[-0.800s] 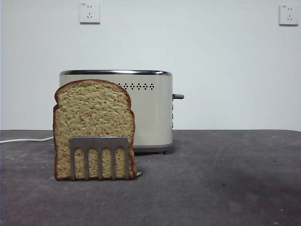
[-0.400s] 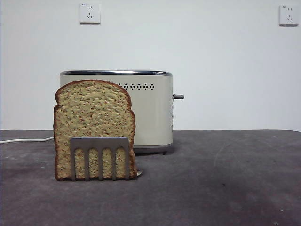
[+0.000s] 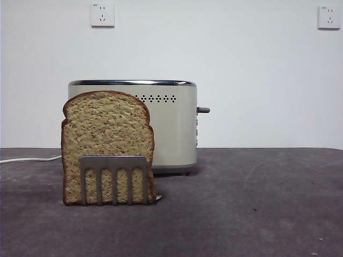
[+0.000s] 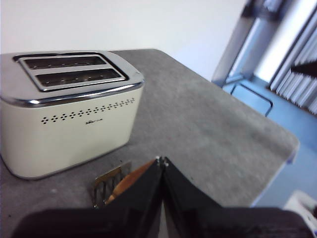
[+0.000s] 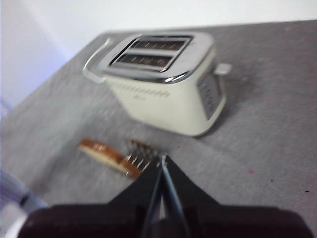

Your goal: Pick up a slice of bread from the rack,put the bread on the toaster,press the button

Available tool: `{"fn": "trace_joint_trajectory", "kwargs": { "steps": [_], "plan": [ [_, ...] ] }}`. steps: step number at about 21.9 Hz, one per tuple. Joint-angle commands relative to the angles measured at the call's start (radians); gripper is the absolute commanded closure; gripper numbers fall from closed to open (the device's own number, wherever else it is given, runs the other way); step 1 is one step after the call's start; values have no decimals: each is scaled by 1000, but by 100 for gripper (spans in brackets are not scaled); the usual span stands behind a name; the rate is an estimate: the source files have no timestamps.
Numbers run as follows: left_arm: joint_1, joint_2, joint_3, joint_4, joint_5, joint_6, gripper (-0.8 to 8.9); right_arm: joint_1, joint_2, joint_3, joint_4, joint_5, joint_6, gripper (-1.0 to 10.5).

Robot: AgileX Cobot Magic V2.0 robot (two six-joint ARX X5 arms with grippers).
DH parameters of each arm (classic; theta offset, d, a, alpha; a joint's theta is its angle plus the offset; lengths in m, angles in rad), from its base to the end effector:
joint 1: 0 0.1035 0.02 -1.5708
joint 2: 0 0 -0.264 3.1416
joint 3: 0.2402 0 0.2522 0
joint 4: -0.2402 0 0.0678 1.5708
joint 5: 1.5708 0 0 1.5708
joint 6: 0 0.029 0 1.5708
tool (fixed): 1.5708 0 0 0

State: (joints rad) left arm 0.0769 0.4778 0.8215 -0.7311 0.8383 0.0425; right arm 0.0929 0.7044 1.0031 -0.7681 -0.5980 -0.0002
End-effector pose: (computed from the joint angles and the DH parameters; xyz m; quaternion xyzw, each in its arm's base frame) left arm 0.0781 -0.0156 0.3310 -0.0657 0.1649 -0.3682 0.9126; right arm 0.1151 0.0271 0.3624 0.0580 0.2251 0.3294 0.9151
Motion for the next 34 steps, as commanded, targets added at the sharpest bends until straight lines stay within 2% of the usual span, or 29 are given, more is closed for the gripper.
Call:
{"fn": "trace_joint_trajectory", "kwargs": {
  "steps": [1,3,6,12,13,14,16,17,19,22,29,34],
  "plan": [
    [-17,31,55,-95,8,138,822,2,74,114,-139,-6,-164,959],
    [-28,50,86,-156,5,184,822,2,115,161,-212,-6,-204,959],
    [-43,67,115,-212,0,240,822,11,142,175,-229,-6,-204,959],
    [-68,85,122,-219,-8,250,798,15,148,175,-229,-5,-204,959],
    [-72,91,122,-216,-19,250,734,15,148,175,-229,-5,-204,959],
    [-78,94,122,-215,-38,249,617,15,148,175,-229,-5,-204,959],
    [-103,106,122,-206,-84,249,247,15,148,175,-230,-5,-204,959],
    [-119,113,125,-198,-93,249,214,15,146,175,-230,-5,-204,959],
    [-167,144,154,-193,-137,253,216,15,146,175,-231,-5,-204,959],
    [-260,235,232,-209,-196,313,216,15,146,175,-232,-5,-204,959],
    [-524,534,408,-269,-434,496,216,15,146,175,-236,-5,-204,959],
    [-640,705,430,-260,-639,664,216,15,146,175,-236,-5,-208,959]
  ]
}}
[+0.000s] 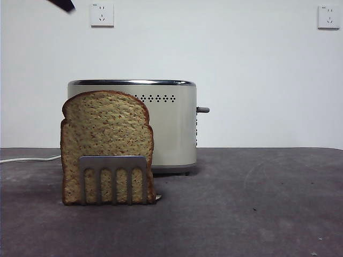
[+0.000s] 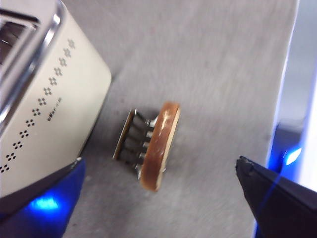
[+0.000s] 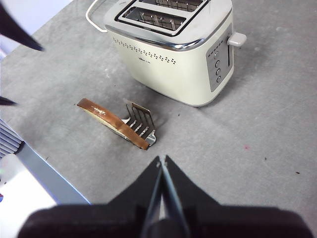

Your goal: Pick up a slice of bread from the rack,put the bread on the toaster,press the button

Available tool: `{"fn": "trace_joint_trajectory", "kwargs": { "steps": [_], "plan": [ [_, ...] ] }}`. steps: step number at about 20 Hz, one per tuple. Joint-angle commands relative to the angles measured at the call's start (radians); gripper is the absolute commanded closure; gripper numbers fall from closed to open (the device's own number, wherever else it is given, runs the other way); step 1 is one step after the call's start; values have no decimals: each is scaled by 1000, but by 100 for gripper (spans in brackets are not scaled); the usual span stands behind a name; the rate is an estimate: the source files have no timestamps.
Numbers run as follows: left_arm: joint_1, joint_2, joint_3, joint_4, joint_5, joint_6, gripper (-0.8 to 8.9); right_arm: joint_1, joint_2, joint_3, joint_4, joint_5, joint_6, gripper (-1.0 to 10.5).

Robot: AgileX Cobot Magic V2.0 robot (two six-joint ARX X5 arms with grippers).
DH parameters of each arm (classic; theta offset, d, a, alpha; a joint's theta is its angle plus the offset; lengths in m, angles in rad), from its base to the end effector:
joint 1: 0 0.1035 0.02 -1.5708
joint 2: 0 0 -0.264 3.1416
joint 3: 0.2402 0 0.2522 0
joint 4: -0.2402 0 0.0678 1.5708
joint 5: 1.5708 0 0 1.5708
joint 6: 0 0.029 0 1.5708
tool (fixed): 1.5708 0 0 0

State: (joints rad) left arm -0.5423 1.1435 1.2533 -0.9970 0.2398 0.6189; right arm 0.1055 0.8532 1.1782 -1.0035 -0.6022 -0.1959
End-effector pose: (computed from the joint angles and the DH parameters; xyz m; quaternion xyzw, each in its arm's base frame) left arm 0.1747 -0.1133 0.3558 0.3159 0.2993 -0.4571 0.7757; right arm 0.1283 0.0301 0.3799 -0.0051 0.2891 0.3567 0.8883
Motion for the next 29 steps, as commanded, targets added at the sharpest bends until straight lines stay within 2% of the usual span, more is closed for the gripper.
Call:
{"fn": "trace_joint_trajectory", "kwargs": {
  "steps": [1,7,11,12,13,16,19,29],
  "plan": [
    [-36,71,-2,12,-59,97,216,3,-2,0,-1,-1,-15,959],
    [-68,232,-2,61,-82,172,217,3,-2,0,-1,-1,-15,959],
    [-74,315,-2,67,-82,172,222,3,-2,0,-1,-1,-15,959],
    [-74,330,-2,69,-82,172,249,3,-2,0,-1,-1,-15,958],
    [-74,341,-2,69,-82,172,332,3,-2,0,-1,-1,-15,959],
    [-74,353,-2,69,-81,172,638,3,-2,0,-1,-1,-14,958],
    [-74,353,-2,67,-80,171,800,3,-2,0,-1,-1,-15,958],
    [-74,352,-2,72,-82,171,822,3,-2,0,-1,-1,-14,958]
  ]
}}
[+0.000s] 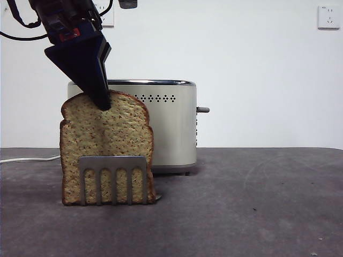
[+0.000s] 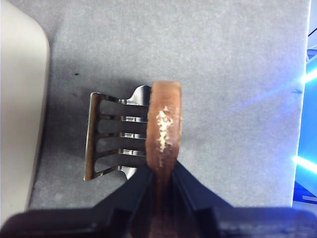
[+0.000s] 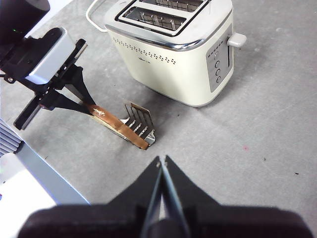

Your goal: Pick up a slice of bread from the rack,put the bread on the toaster,press the button

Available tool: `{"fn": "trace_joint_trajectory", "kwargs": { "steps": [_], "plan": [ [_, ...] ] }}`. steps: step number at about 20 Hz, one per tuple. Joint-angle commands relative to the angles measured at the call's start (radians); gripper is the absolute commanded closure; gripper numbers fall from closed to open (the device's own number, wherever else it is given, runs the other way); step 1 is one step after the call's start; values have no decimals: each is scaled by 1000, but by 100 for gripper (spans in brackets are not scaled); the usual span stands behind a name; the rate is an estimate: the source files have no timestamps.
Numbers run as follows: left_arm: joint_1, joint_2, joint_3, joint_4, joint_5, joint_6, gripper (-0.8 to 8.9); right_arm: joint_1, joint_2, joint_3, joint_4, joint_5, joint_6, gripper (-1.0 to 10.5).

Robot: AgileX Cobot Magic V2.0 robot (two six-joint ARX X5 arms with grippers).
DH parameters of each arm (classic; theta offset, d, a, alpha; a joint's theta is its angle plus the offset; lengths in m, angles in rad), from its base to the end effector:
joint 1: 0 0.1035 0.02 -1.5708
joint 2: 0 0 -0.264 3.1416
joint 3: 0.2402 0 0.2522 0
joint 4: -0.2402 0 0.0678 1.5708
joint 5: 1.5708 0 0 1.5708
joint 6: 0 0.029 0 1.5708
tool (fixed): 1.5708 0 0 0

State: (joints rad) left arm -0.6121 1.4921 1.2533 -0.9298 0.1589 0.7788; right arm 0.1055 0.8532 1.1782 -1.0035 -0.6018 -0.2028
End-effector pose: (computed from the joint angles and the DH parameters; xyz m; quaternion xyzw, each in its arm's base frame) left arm 0.2341 -0.1699 0.2783 0.4081 0.3782 -0.4942 0.6680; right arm 0.1283 0.0301 0.3799 -0.0082 0.2879 0.3576 0.8884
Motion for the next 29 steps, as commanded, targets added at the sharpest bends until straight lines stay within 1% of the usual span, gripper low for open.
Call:
{"fn": "trace_joint_trajectory", "kwargs": {
  "steps": [1,4,7,13,15,17,18,21,23,26,29],
  "plan": [
    [-4,3,-2,4,-1,11,822,3,-2,0,-1,-2,-8,958],
    [-4,-10,12,-8,-2,11,822,3,-2,0,-1,-2,-8,958],
    [-4,-32,74,-43,-2,11,822,3,-2,0,-1,-1,-8,958],
    [-4,-52,336,-194,-10,11,822,3,2,0,-1,-1,-8,958],
    [-4,-52,441,-209,-49,11,822,3,6,0,-1,-1,-8,958],
    [-5,-52,518,-196,-114,14,822,3,11,0,-1,0,-8,958],
    [-5,-52,544,-187,-150,32,822,3,13,0,-1,-1,-8,958],
    [-2,-51,555,-132,-240,126,822,3,19,0,-1,-1,-8,958],
    [6,-38,555,-101,-239,182,822,3,21,0,-1,-1,-8,958],
    [24,-12,555,-27,-236,233,822,3,22,0,-1,-1,-8,958],
    [52,24,555,-6,-236,293,822,3,22,0,-1,-1,-8,958]
  ]
}}
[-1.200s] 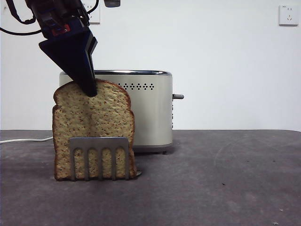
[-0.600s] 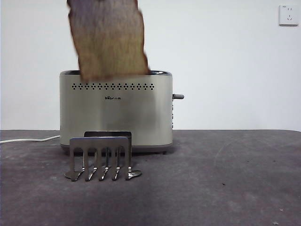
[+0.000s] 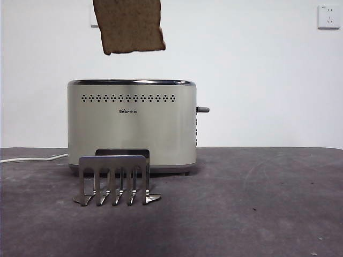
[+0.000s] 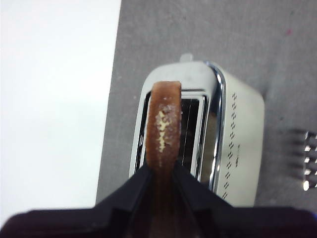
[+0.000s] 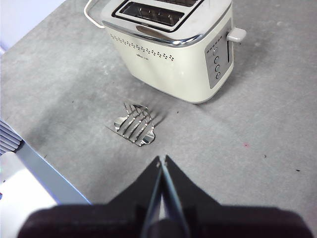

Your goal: Pick up a slice of bread from the rack,put the bread on the toaster,press the button

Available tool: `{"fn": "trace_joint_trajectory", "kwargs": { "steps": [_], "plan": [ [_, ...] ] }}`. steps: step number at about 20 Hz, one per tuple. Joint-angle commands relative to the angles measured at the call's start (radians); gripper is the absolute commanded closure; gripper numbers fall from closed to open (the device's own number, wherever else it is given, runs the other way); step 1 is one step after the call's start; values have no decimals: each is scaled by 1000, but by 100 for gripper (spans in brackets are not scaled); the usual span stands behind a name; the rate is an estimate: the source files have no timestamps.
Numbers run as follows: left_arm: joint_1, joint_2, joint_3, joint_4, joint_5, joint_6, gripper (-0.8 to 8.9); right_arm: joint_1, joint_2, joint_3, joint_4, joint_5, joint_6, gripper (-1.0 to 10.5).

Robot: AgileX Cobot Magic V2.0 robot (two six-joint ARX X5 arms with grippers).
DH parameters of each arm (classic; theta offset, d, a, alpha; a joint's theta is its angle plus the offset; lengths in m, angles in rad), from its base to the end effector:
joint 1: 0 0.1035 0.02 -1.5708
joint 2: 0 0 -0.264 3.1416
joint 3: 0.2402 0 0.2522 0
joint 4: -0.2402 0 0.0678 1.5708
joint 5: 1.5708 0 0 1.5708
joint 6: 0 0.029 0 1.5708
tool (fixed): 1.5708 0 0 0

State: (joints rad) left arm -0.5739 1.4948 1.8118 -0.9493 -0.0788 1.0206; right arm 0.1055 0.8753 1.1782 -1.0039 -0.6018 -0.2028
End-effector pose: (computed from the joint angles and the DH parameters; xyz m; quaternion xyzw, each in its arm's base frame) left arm 0.2465 -0.1566 0.4429 0.5371 0.1432 -0.3471 0.7554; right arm 0.1343 0.0307 0.3774 -0.0053 0.2982 0.3573 0.8851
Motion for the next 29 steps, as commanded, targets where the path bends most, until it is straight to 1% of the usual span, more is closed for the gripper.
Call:
{"fn": "trace_joint_trajectory", "kwargs": {
  "steps": [1,3,5,8,11,13,18,20,21,22,24,25,26,28,29],
  "plan": [
    [25,36,-3,13,3,57,822,3,0,0,-1,-1,-8,958],
    [48,71,-3,13,13,57,822,3,2,0,-1,-1,-8,958],
    [66,99,-3,11,57,56,822,3,2,0,-1,-1,-8,958],
    [72,125,-3,11,88,56,822,3,2,0,-1,-1,-8,958],
    [74,146,-4,6,94,58,822,3,4,0,-1,-1,-8,958],
    [92,160,-4,-5,138,57,822,3,7,0,-1,-1,-8,958],
    [129,224,-4,0,142,53,822,3,15,0,-1,-1,-8,959],
    [139,254,-4,23,141,35,814,3,24,0,0,-1,-8,958],
    [145,268,-4,42,142,10,812,3,30,0,0,0,-8,958],
    [150,275,-4,58,142,-13,789,3,34,0,1,1,-9,959],
    [157,280,-4,92,141,-44,599,3,47,0,7,1,-9,959],
    [158,280,-4,115,138,-58,527,3,56,0,13,1,-9,958],
    [158,280,-4,130,137,-60,495,3,67,0,25,1,-8,958],
    [158,280,-4,131,138,-68,495,3,87,0,57,0,-8,958],
    [157,280,-4,134,139,-85,495,3,96,0,71,0,-8,958]
  ]
}}
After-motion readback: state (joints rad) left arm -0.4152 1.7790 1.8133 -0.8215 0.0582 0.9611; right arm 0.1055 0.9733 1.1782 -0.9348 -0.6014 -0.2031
